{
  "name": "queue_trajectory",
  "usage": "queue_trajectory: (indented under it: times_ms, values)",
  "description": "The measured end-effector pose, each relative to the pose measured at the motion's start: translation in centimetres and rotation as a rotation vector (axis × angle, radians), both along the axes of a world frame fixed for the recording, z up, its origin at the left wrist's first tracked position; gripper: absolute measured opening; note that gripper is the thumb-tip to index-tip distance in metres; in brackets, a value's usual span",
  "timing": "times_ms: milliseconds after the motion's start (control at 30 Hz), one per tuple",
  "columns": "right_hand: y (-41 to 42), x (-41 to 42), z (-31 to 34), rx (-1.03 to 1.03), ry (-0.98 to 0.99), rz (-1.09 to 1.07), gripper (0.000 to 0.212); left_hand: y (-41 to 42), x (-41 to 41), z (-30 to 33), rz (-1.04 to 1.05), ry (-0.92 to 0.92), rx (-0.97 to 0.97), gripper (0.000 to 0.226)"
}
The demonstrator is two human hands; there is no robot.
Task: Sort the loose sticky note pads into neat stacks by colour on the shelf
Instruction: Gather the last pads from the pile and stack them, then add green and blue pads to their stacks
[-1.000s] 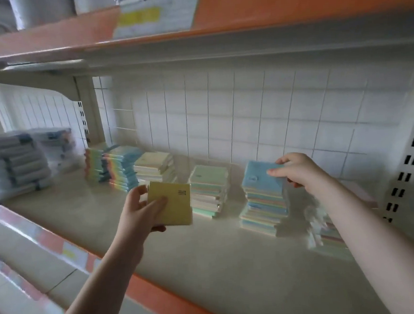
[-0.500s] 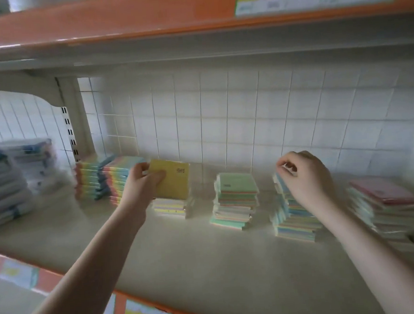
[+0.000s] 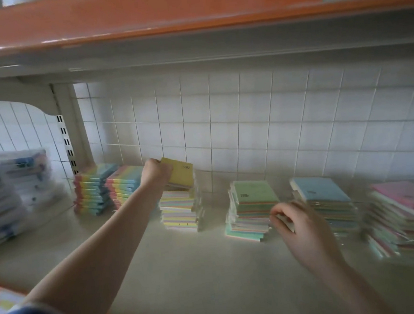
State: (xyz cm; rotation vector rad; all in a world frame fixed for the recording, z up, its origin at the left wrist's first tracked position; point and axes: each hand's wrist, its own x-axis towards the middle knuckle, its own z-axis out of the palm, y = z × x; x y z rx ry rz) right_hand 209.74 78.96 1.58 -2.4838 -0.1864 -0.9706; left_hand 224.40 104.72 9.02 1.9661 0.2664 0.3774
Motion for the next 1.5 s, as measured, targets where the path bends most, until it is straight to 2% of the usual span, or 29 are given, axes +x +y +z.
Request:
queue_trajectory:
  times_ms: [67, 167, 233, 367, 433, 600, 667, 733, 867, 1033, 1133, 1400, 1500]
  values:
    - [-0.1, 0.0, -0.1, -0.006, -0.003, -0.008, 0.011, 0.0, 0.3, -0.7, 0.034, 0.036, 0.054, 0.013]
    - [-0.2, -0.2, 0.0, -0.018, -0.008, -0.001, 0.013, -0.1, 0.7, -1.3, 0.105, 0.093, 0.222, 0.034]
    - [-0.3, -0.3, 0.0, -0.018, -0.005, 0.0, 0.013, -0.4, 0.6, -1.5, 0.118, 0.105, 0.258, 0.043]
    - [-0.6, -0.7, -0.3, -0.001, 0.021, -0.002, 0.011, -0.8, 0.1, -1.5, 0.094, 0.091, 0.318, 0.045]
    - [-0.8, -1.0, -0.6, 0.01, 0.022, -0.012, 0.011, -0.8, -0.7, -1.4, 0.104, 0.015, 0.378, 0.043]
    - [-2.2, -1.8, -2.3, 0.115, 0.065, -0.015, 0.005, -1.3, -4.2, -2.6, 0.091, -0.382, 0.456, 0.037]
    - [-2.9, -2.5, -3.0, 0.141, 0.085, -0.054, 0.004, -1.9, -5.6, -3.8, 0.028, -0.479, 0.506, 0.035]
    - [-3.7, -3.6, -3.3, 0.104, 0.091, -0.12, 0.011, -2.7, -7.2, -5.1, -0.015, -0.524, 0.561, 0.037]
    - [-6.1, -6.1, -3.8, 0.039, 0.08, -0.234, 0.008, -5.1, -11.2, -7.1, -0.121, -0.508, 0.588, 0.038]
    - [-11.3, -9.7, -4.7, -0.026, 0.039, -0.411, 0.011, -9.3, -16.6, -8.9, -0.247, -0.477, 0.658, 0.05]
    - [-14.9, -12.3, -5.1, -0.096, 0.046, -0.513, 0.021, -12.5, -18.9, -9.6, -0.3, -0.416, 0.686, 0.055]
    - [-27.0, -21.9, -4.7, -0.148, 0.079, -0.69, 0.032, -26.9, -26.1, -9.6, -0.479, -0.398, 0.71, 0.06]
    - [-31.8, -25.2, -4.6, -0.144, 0.102, -0.726, 0.031, -32.9, -28.8, -9.7, -0.521, -0.418, 0.7, 0.055]
